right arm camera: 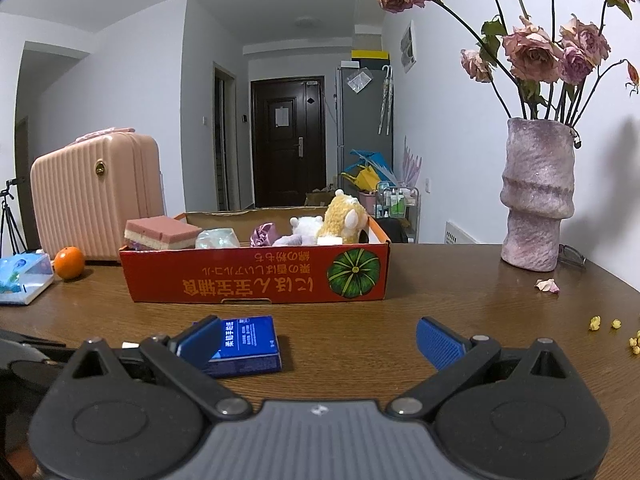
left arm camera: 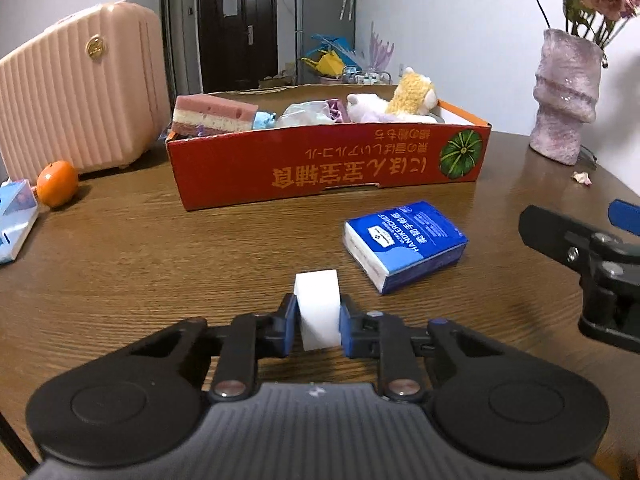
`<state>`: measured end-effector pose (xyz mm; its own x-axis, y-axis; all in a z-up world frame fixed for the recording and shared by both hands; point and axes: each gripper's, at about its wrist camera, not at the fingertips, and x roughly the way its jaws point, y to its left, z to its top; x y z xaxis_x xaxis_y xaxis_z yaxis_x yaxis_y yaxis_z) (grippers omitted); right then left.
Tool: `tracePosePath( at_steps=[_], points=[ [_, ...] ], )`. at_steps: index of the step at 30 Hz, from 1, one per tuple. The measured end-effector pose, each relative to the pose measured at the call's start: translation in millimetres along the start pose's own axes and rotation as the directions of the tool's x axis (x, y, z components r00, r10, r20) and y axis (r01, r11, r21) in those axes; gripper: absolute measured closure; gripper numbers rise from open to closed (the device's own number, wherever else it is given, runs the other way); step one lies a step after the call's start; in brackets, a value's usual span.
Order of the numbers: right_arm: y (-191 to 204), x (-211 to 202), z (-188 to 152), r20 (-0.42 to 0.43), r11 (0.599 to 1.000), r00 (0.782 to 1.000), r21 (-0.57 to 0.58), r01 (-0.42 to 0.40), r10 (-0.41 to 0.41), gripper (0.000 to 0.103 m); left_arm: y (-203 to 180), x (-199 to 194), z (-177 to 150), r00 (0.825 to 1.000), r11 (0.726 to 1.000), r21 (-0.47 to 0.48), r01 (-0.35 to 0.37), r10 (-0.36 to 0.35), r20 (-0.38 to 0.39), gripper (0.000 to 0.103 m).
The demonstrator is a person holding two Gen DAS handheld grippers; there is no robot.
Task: Organize soft objects
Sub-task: 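Grasp the white sponge block with the left tool while the right tool approaches the blue tissue box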
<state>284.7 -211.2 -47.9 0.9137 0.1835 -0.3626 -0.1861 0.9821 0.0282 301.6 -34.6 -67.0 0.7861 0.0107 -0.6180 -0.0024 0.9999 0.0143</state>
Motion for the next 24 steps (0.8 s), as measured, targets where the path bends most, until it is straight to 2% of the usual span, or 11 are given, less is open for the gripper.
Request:
tracePosePath(
  at_steps=[8,18,24],
  points=[
    [-0.3,2.8,-1.5,-0.01,1.0,1.0,-0.001,0.006,-0.006,0.0,0.8,-4.5,1.0,1.0,1.0,0.009,0.004,-0.004,0.025,0.083],
    [2.4,11.9,-4.1,-0.039,1.0,0.999,-0.023,0.01,-0.01,0.0,18.0,-22.2,7.4,0.995,0.999,-0.03,0.025,-0.023,0.092,0.083],
    [9.8,15.9,-3.6,-0.039,0.999,0.999,-0.038,0.004,-0.005,0.0,28.1,-30.6,7.6,0.992,1.0,-0.02,0.013,-0.011,0.128,0.083]
  ],
)
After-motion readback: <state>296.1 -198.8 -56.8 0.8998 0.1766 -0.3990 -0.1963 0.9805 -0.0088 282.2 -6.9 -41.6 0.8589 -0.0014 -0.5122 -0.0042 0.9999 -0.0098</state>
